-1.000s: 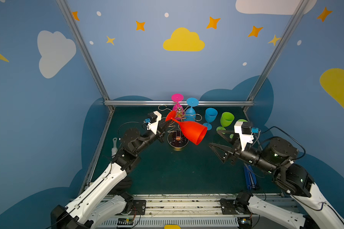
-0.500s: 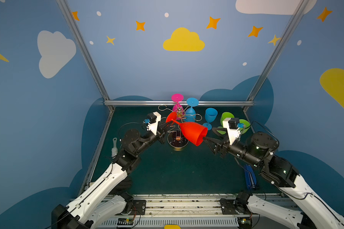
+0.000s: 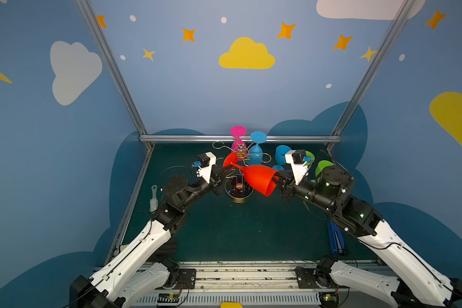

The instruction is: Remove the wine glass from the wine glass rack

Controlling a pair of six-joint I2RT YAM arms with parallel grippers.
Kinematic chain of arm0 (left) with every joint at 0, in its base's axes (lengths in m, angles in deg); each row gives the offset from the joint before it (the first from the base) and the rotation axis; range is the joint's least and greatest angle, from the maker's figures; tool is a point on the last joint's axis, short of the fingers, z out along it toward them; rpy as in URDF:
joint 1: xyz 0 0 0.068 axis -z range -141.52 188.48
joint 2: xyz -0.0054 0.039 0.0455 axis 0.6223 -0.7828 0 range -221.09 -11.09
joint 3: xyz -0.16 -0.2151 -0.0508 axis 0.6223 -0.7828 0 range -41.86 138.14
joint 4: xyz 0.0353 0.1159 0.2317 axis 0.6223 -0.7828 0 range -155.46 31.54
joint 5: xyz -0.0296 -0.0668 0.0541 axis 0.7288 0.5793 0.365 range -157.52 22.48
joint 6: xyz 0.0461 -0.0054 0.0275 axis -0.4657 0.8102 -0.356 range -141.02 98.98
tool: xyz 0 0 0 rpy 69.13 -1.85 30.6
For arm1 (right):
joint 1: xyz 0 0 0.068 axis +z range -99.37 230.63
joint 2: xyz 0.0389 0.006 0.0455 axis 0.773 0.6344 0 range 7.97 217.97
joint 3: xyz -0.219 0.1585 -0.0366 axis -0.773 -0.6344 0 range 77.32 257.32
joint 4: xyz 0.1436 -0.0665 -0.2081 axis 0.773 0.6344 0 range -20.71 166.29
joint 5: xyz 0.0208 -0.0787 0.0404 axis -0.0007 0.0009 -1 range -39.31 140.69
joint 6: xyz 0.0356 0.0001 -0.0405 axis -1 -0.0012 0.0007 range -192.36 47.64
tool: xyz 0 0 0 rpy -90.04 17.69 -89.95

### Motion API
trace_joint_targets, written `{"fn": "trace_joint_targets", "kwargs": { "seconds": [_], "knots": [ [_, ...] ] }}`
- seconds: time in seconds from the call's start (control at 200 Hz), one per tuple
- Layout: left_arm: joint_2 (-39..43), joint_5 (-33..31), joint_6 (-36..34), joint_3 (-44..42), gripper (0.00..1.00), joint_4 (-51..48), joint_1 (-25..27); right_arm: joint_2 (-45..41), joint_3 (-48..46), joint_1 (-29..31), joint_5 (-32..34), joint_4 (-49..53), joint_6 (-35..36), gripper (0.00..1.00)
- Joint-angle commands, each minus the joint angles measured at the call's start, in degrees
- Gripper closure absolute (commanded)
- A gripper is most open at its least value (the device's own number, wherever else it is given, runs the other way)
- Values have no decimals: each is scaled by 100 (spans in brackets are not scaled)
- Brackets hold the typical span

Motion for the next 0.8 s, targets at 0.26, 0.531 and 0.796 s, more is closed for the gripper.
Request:
{"fn": "trace_joint_targets", "kwargs": {
  "seconds": [0.26,0.531,0.796],
  "knots": [
    [452,-1167,19,-107,12,58,-42,-767,-59,-531,603,299,11,100],
    [1016,-1786,-179,-356,4,-326,-348,-1875,-268,-603,1676,2117,116,100],
    [1088,-2084,-327,-474,5,-380,-1096,-1779,-738,-664,2572,3337,-182,100]
  ]
}}
